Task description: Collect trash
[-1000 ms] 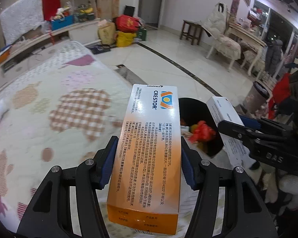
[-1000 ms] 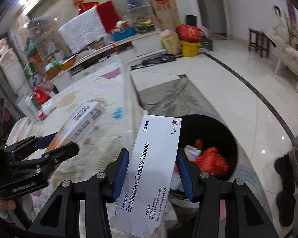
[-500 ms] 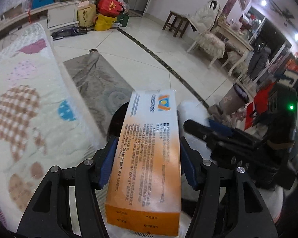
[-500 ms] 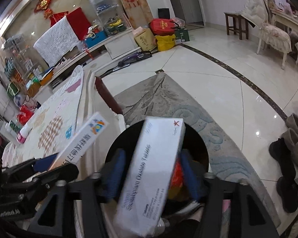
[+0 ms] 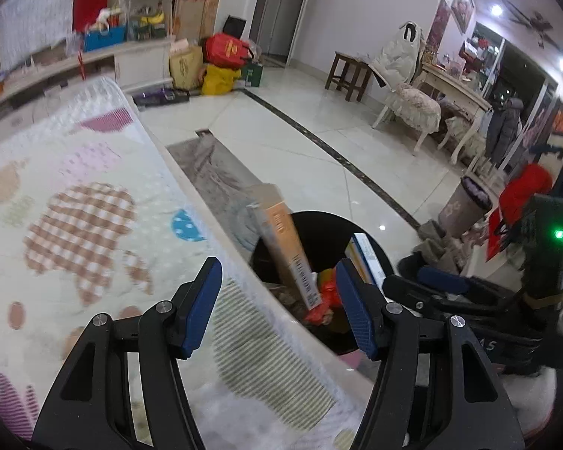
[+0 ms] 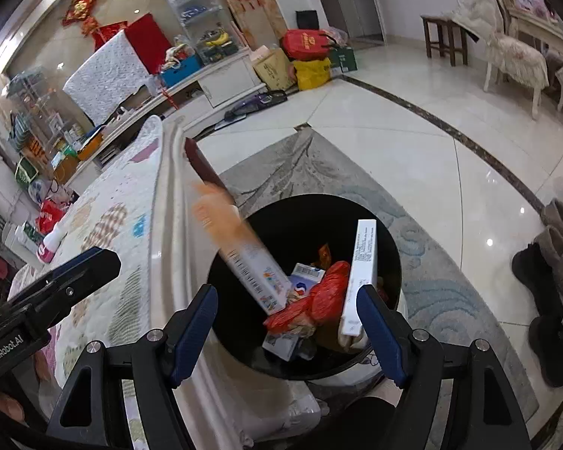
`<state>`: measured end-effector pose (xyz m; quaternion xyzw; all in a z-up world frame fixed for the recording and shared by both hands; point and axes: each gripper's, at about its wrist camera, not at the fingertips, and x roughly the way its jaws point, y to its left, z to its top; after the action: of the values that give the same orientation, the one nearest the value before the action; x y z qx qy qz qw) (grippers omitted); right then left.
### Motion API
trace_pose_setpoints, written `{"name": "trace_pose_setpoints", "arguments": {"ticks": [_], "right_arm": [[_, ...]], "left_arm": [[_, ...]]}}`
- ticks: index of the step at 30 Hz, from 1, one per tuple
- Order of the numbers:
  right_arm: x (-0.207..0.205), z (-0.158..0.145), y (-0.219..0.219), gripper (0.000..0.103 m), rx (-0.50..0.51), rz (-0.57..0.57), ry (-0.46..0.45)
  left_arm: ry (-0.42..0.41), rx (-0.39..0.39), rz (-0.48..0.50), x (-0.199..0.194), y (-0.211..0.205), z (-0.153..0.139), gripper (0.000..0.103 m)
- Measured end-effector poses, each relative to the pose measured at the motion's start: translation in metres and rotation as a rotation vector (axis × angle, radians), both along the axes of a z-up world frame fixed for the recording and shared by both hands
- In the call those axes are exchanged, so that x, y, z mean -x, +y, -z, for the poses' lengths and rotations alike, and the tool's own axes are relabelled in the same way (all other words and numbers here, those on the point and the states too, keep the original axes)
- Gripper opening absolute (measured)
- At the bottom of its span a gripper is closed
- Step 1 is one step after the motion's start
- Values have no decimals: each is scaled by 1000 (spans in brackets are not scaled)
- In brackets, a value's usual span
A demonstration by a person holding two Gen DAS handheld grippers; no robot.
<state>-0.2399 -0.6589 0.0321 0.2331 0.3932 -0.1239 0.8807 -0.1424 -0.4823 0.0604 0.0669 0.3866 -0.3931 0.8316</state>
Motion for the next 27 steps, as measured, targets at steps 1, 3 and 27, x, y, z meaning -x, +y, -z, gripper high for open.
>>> {"name": "trace_pose_setpoints", "arguments": {"ticks": [1, 3, 27], "right_arm": [[2, -3, 4, 74, 11, 0, -5], [6, -6, 10, 74, 27, 0, -14], [36, -67, 93, 82, 307, 31, -118]], "left_arm": [[-13, 0, -1, 2, 3, -1, 62], [-32, -11, -8, 7, 11, -2, 62], [-124, 102, -68, 46, 79, -37, 62]]}}
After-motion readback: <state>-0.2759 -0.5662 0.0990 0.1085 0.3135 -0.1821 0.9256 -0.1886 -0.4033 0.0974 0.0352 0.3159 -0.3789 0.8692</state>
